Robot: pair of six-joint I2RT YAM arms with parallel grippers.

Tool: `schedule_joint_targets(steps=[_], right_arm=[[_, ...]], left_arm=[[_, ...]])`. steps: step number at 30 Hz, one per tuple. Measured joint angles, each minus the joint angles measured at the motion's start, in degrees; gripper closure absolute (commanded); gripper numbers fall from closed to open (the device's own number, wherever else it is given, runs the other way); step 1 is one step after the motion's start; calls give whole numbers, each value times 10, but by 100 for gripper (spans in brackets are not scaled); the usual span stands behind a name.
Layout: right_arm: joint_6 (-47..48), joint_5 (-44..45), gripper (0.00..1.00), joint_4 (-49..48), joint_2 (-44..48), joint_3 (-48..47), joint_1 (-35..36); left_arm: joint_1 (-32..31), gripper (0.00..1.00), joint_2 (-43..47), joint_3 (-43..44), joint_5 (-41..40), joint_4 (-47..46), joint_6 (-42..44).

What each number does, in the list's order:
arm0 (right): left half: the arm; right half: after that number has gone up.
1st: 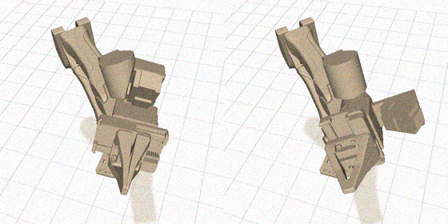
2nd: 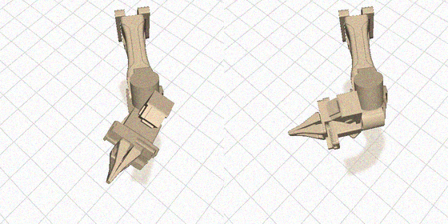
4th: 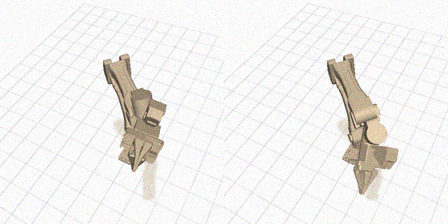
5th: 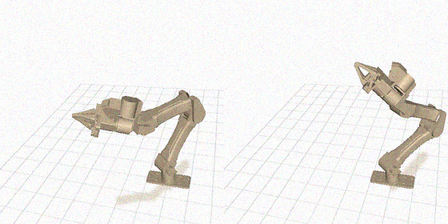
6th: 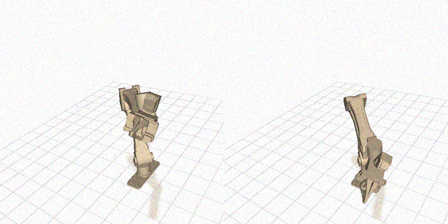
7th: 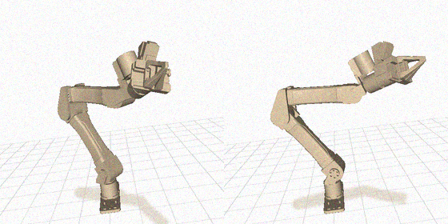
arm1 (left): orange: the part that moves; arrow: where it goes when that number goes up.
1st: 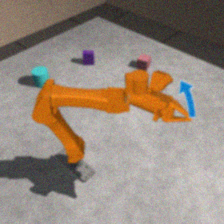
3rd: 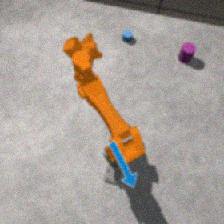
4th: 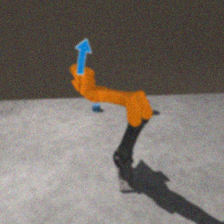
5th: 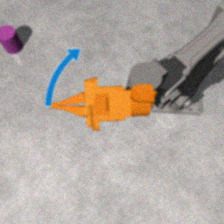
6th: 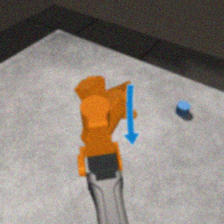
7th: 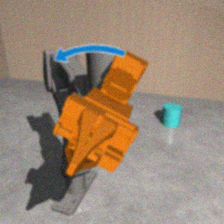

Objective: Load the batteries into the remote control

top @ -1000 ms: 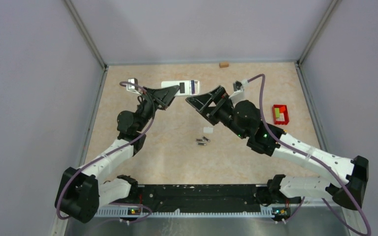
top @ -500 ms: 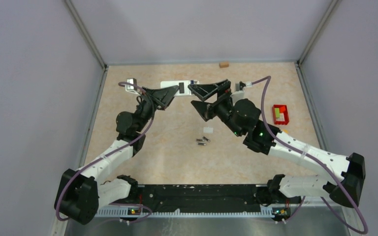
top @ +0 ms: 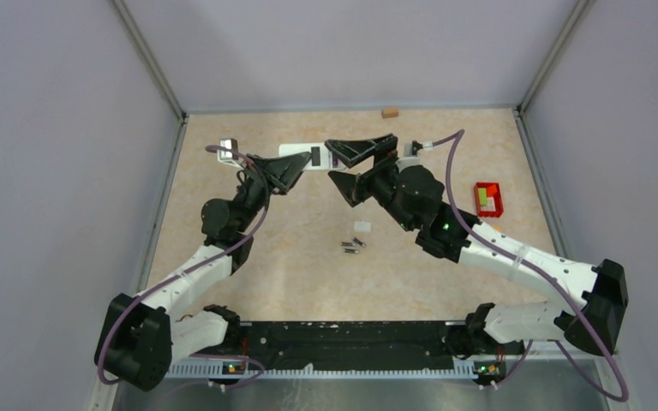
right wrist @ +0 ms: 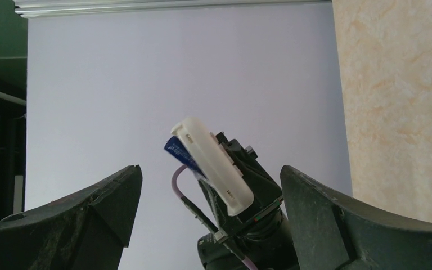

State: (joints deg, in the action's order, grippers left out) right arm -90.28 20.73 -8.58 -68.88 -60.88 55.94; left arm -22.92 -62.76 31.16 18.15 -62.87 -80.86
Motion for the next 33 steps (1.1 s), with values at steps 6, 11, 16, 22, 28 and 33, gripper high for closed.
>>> schedule_joint_targets(steps=[6, 11, 16, 22, 28, 33], right_arm=[[-11, -2, 14, -2, -14, 0, -3], [-18, -7, 13, -5, -15, 0, -4], [-20, -9, 12, -9, -15, 0, -10], [-24, -15, 17, 4, -16, -9, -24], [-24, -25, 17, 10, -17, -22, -33], [-24, -40, 18, 10, -20, -23, -34]], left_arm=[[0, 100, 0, -10, 5, -33, 0], [0, 100, 0, -17, 5, -45, 0], [0, 100, -1, -18, 5, -49, 0], [0, 100, -1, -20, 12, -67, 4], [0, 100, -2, -22, 17, -77, 12], [0, 100, -6, -22, 17, -81, 14]])
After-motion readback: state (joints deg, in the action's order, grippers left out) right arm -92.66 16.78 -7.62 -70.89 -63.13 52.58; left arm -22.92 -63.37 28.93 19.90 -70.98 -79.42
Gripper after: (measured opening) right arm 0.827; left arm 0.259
